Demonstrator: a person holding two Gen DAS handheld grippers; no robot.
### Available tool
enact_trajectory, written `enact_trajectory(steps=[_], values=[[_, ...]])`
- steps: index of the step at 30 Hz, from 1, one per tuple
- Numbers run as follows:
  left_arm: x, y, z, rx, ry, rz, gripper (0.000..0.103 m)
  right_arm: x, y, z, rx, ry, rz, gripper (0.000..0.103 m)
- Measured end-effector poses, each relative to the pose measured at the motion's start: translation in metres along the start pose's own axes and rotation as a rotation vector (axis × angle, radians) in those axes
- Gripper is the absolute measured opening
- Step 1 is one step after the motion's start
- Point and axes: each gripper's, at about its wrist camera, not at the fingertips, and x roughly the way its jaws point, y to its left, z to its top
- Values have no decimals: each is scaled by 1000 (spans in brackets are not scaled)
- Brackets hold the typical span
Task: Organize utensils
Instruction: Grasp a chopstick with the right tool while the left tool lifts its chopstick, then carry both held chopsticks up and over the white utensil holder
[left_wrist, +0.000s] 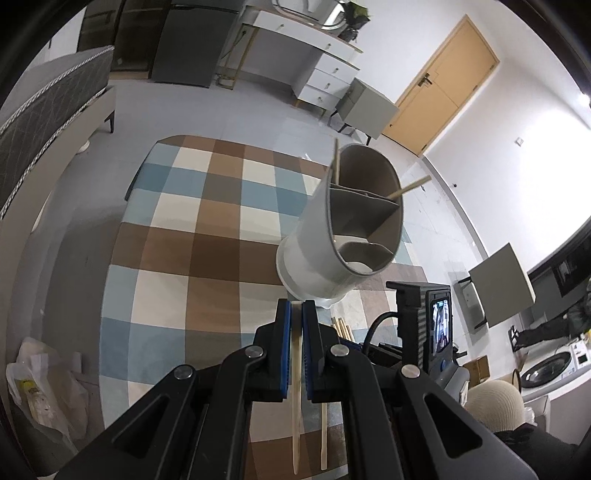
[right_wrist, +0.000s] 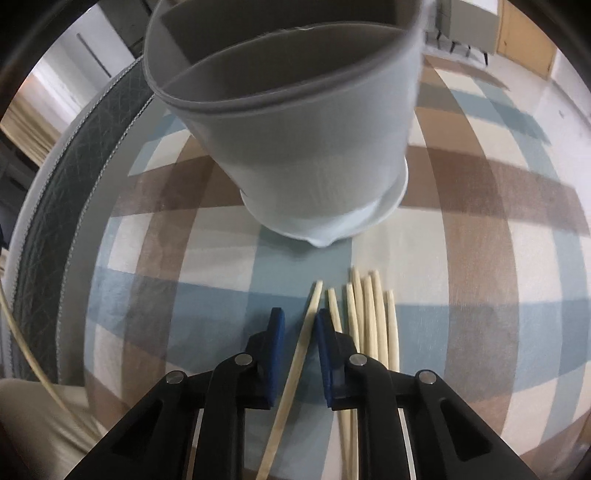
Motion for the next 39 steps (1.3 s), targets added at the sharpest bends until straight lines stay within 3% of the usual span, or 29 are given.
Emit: enact_trajectory(steps=[6,9,13,21,24,30,39], values=[[0,4,0,-7,-1,17,2,8,21,0,-109,-37,-94,16],[1,5,0,-5,-1,25,2,10,33,-5,-171,-69,-130,4],[4,5,-2,-5,3,20,2,1,28,-9,-141,-117,-74,4],[-3,-11,-10,73,-56,34,2,-72,-1,-24,-23,-336,142,4],[-6,-18,-16,95,-64,26,2,-96,-11,-36,-10,-402,180,4],[-8,-38,-29,154,-65,48,2,-135,-12,-57,-23,-513,208,4],[-18,-66,-41,202,-112,93,2,-162,-25,-77,-25,-575,226,4]])
